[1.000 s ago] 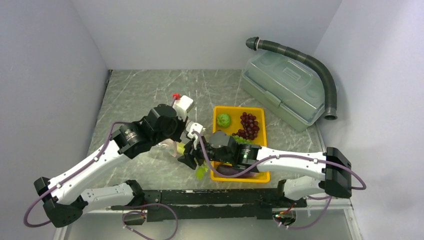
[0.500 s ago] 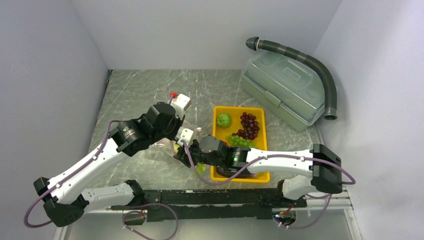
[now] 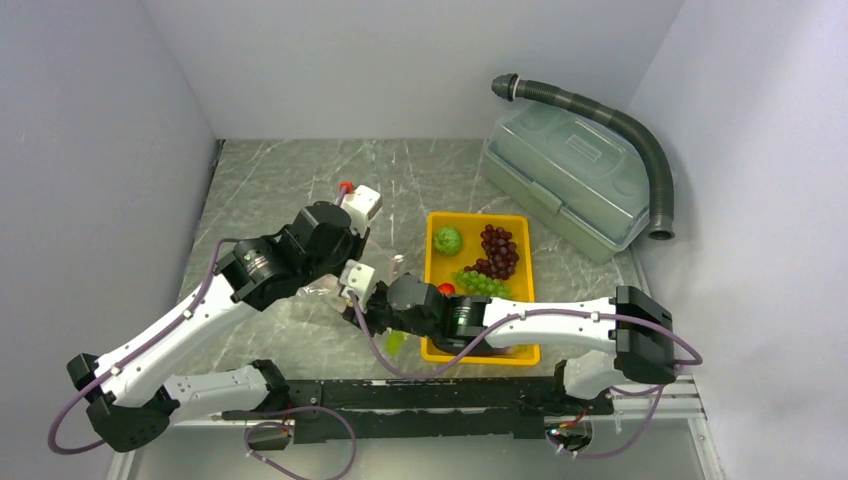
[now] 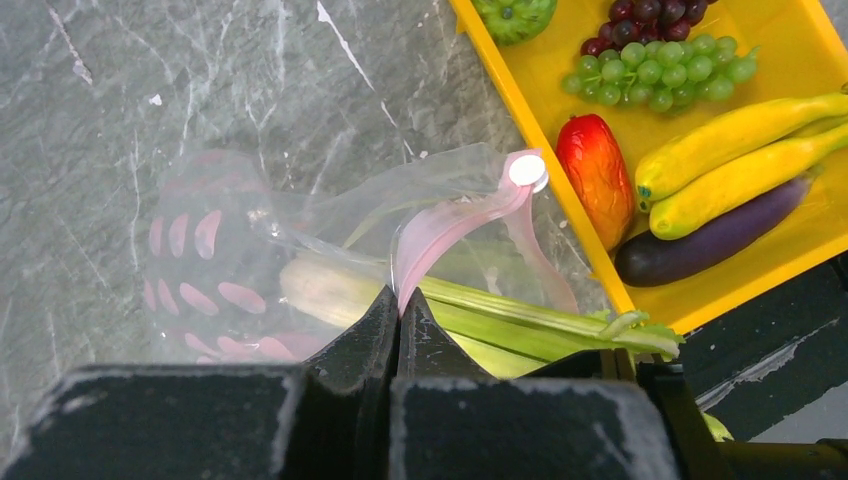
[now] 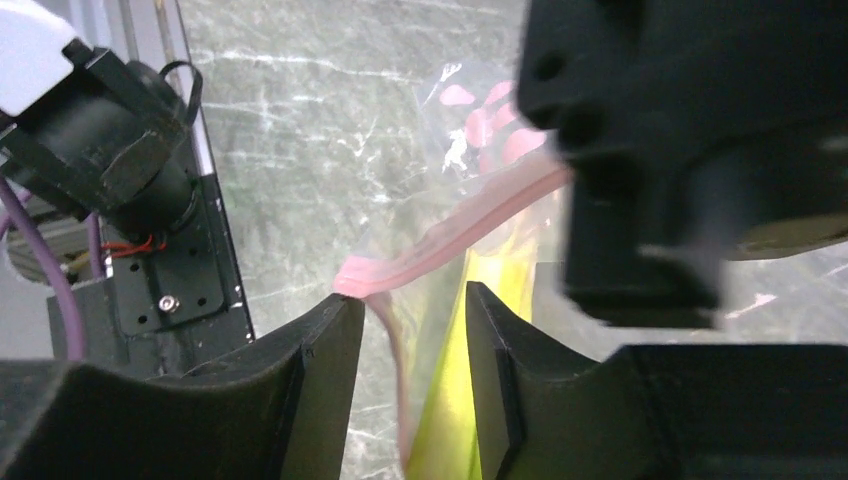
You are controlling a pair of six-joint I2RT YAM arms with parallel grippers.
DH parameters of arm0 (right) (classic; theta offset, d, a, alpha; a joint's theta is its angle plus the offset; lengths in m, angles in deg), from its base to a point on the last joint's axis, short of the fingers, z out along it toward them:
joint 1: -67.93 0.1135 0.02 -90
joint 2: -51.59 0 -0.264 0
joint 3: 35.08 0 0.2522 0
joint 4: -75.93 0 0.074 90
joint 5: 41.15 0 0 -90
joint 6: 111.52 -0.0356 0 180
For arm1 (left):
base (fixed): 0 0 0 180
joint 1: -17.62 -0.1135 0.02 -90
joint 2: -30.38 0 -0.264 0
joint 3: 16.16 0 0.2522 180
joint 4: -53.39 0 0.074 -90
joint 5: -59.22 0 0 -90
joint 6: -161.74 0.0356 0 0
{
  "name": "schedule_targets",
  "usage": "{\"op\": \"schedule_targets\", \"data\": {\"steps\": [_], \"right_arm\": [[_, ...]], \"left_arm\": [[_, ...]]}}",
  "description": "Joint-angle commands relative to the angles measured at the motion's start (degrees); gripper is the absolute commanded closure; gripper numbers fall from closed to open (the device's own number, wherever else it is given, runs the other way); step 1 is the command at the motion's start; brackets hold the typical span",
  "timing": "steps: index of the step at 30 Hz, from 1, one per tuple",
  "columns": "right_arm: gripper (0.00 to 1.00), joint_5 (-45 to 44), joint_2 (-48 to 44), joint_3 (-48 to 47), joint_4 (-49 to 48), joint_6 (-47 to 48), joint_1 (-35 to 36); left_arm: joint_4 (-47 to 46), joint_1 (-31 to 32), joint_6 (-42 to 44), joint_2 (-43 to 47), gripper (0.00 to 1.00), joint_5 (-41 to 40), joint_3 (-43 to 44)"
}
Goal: Place the food in the zip-top bag and seal the zipper
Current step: Adjust the zipper food storage bag at the center of the board.
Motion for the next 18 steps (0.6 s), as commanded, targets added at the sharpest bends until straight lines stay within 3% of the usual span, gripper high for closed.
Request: {"op": "schedule_targets", "data": {"steps": [1,8,18], "right_arm": [[0.60,1.29,1.60,-1.54,-1.36,0.89,0.47],[1.00,0.01,0.18,-1.45,-1.57,1.15,1.60],[1.00,1.56,-5.89,-7.83,1.15,0.39,2.52]], "left_arm": [[-1.78,0.90,-2.07,-0.40,1.00,1.53,2.95],[-1.38,0.85,-1.96,-0.14,1.00,-0.12,3.36],[3.24,0.91,0.60,-2.25,1.00,-6.11,8.57]]}}
